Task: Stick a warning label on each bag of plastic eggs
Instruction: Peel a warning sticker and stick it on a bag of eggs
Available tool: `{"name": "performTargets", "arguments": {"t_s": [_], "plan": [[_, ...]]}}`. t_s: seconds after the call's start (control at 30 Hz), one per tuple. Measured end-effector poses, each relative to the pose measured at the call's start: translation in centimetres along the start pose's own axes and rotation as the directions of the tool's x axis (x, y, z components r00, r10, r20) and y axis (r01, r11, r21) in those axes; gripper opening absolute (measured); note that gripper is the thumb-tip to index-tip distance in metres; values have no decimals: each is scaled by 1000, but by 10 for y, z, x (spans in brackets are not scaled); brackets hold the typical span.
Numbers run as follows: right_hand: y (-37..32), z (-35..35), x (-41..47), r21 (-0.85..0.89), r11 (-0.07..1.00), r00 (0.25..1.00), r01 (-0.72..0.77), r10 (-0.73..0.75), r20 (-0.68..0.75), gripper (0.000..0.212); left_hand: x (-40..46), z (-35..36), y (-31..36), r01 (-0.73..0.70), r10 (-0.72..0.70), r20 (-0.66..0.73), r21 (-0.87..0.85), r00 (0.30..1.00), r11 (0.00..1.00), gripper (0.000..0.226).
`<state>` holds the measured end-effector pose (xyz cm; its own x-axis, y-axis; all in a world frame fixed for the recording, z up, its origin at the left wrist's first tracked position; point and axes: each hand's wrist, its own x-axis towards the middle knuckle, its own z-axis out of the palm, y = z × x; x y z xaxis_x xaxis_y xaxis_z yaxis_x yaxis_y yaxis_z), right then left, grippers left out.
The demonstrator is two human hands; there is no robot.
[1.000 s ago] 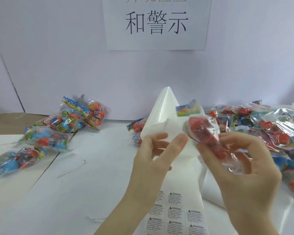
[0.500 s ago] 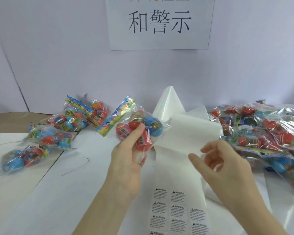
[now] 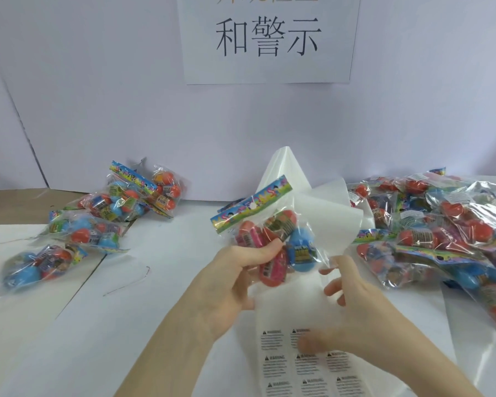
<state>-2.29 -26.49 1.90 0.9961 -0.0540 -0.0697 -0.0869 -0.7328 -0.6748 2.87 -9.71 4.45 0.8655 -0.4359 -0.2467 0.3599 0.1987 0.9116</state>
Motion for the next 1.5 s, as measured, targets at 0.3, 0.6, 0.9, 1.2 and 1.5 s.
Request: {"name": "performTargets", "arguments": {"t_s": [0.3,0.6,0.9,1.2,1.5], "plan": [[-7,-1,2,644,750,986,152,-67,-155,74,7,1,4,-200,180,-101,-236,978,951,29],[-14,-4,-2,470,759,790,450,-94,-605,29,-7,2,14,-447,461,-27,-300,887,843,34],[-15,-2,0,501,730,821,465,-143,-553,25,-10,17,4,-363,396,64,-283,916,888,22],[-8,3,4,-291,849,553,441,-513,-656,18,-3,15,3,-318,342,29,-301,939,899,26],[-6,4,6,-476,768,404,428,-634,-659,23,-3,14,3,-257,297,73,-336,952,906,30]]}}
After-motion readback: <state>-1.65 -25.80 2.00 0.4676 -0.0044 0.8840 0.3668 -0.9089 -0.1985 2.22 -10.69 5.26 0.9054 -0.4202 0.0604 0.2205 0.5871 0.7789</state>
